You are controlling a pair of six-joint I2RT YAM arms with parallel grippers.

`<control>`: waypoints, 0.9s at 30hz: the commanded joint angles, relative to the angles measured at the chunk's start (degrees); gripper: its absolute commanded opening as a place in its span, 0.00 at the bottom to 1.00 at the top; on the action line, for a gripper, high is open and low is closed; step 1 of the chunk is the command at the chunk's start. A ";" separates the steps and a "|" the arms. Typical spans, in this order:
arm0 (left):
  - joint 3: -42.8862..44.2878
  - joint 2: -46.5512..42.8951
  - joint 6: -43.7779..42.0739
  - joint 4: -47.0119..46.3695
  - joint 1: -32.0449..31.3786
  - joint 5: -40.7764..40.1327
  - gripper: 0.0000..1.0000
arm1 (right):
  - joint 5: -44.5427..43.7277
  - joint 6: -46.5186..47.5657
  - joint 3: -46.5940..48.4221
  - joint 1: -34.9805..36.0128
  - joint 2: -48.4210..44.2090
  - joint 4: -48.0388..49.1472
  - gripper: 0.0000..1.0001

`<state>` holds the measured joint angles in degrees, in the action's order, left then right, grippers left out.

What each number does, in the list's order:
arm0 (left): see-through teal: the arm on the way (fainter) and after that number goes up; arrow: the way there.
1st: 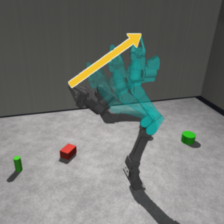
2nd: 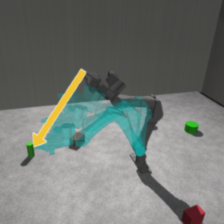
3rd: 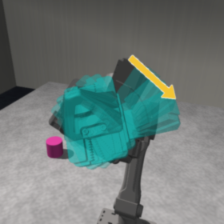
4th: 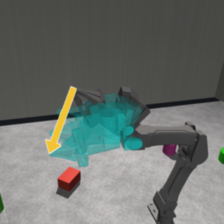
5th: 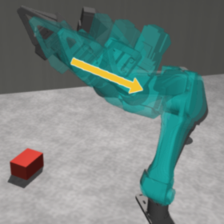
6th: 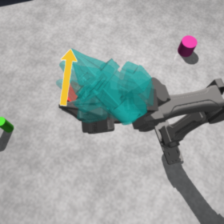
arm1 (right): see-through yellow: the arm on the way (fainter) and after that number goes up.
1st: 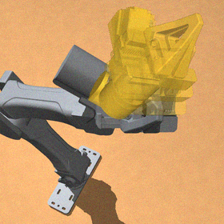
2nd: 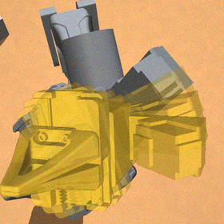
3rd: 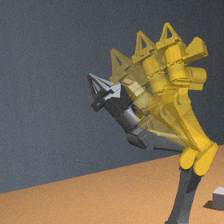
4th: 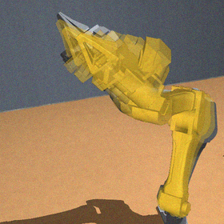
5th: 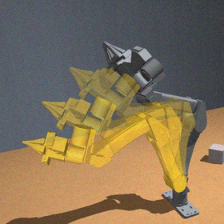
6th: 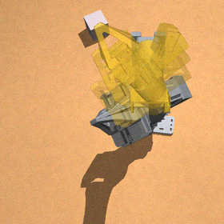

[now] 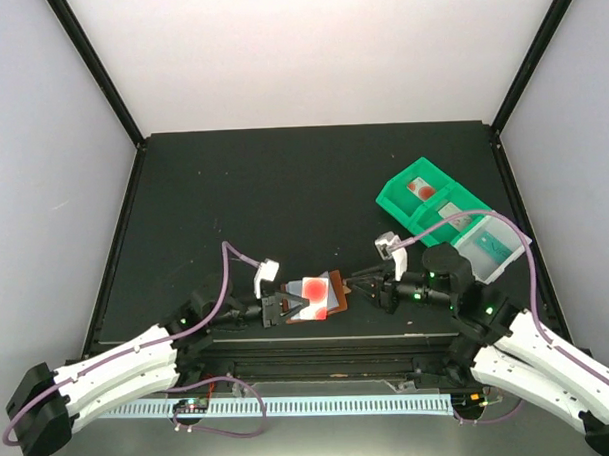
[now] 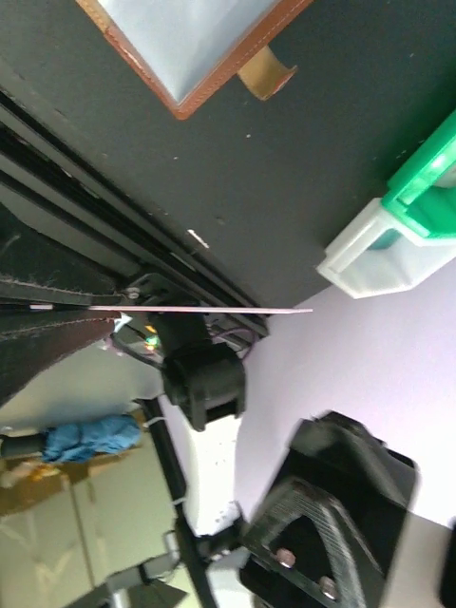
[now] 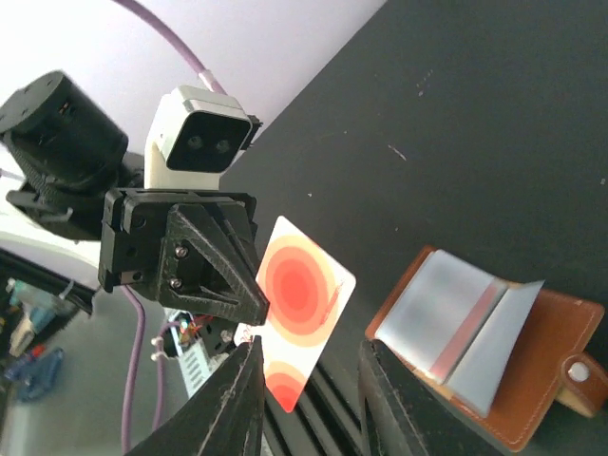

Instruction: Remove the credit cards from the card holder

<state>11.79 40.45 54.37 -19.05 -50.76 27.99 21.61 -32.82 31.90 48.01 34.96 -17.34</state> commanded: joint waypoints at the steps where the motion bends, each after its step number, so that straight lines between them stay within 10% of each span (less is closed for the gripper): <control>1: 5.71 -3.46 -11.06 14.91 -0.13 6.82 0.02 | 1.91 11.62 5.51 -0.05 -0.77 -13.07 0.30; 27: 8.25 -3.06 -19.83 20.28 -0.74 20.94 0.02 | 31.23 20.15 17.76 0.82 27.52 -13.49 0.37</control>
<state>18.44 38.24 36.45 0.54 -51.13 47.00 48.31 -13.98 47.99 48.25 61.21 -31.33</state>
